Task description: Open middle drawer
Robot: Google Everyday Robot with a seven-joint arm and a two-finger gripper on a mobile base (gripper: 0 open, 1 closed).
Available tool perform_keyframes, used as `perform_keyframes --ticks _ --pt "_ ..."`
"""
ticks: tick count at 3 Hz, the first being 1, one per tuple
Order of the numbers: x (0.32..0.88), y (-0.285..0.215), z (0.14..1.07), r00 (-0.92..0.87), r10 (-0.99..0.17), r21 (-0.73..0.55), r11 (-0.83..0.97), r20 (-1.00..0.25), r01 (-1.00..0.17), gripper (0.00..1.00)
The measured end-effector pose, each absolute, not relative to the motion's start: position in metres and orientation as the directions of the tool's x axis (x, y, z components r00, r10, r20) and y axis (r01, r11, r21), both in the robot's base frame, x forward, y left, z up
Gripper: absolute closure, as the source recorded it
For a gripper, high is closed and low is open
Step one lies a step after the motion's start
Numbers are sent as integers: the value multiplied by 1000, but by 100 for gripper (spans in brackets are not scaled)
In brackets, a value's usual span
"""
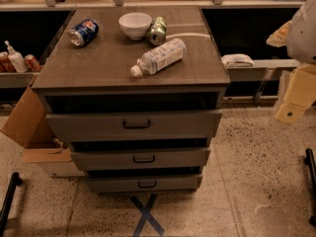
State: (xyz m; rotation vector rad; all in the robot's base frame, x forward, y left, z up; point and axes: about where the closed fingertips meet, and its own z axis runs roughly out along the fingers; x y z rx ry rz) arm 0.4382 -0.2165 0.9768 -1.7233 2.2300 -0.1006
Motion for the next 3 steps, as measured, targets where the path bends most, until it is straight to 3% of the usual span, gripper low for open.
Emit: perform_keyframes --ticks 2,3 --pt "436 -213 954 -171 -952 -235 232 -254 -944 0" --pt "428 -203 904 -79 -933 -207 160 -350 -965 0"
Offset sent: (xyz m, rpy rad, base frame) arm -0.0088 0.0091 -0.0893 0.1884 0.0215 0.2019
